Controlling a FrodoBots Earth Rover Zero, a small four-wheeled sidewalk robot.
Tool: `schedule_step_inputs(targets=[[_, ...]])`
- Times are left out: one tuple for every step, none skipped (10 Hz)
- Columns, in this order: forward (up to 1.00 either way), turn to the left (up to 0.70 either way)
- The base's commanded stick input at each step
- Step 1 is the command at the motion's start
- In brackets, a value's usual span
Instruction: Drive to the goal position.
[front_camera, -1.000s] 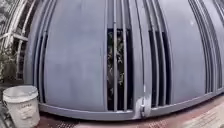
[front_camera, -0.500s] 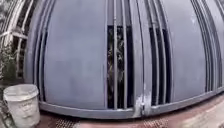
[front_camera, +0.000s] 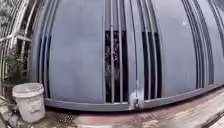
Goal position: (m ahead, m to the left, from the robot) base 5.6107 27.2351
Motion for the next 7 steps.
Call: schedule_step_inputs(targets=[[0.0, 0.18], [0.0, 0.45], [0.0, 0.45], [0.0, 0.45], [0.0, 0.45], [0.0, 0.45], [0.0, 0.45]])
